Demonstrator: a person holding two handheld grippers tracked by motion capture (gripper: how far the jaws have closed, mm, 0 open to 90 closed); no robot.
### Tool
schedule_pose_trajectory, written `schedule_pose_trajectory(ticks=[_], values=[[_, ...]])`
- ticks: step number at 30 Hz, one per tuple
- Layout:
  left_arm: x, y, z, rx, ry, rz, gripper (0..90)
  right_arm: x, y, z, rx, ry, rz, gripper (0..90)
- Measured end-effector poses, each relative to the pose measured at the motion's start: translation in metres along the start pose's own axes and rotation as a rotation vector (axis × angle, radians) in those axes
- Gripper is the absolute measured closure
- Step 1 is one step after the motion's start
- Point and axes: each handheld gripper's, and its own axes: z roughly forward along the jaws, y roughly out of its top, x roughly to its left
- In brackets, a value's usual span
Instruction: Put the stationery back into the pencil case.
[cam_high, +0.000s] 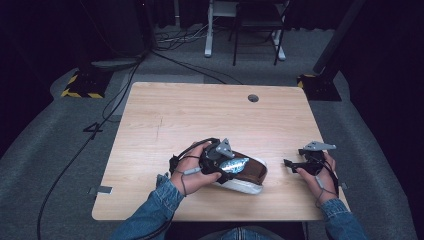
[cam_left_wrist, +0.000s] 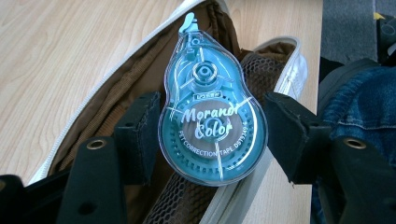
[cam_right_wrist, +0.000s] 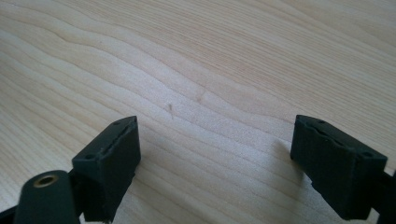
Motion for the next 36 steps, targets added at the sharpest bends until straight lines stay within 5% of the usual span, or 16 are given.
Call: schedule_pose_trajectory(ticks=[13,16,20,29,36], values=[[0.010,-0.004,0.004,-0.020,0.023,-0.017,38.0,0.000,0.000,0.000,0.000,0.000,-0.001,16.3],[0.014,-0.005,0.007,-0.044,0.052,-0.036,24.4,0.001,0.000,0.000,-0.002,-0.001,-0.002,16.3],[0.017,-0.009,0.005,-0.052,0.067,-0.062,22.7,0.001,0.000,0.000,-0.002,0.000,-0.002,16.3],[0.015,-0.015,0.000,-0.056,0.063,-0.077,29.3,0.001,0.000,0.000,-0.001,0.001,-0.003,16.3],[0.016,-0.025,-0.011,-0.056,0.110,-0.109,29.5,0.000,0.000,0.000,0.000,0.006,-0.006,16.2]])
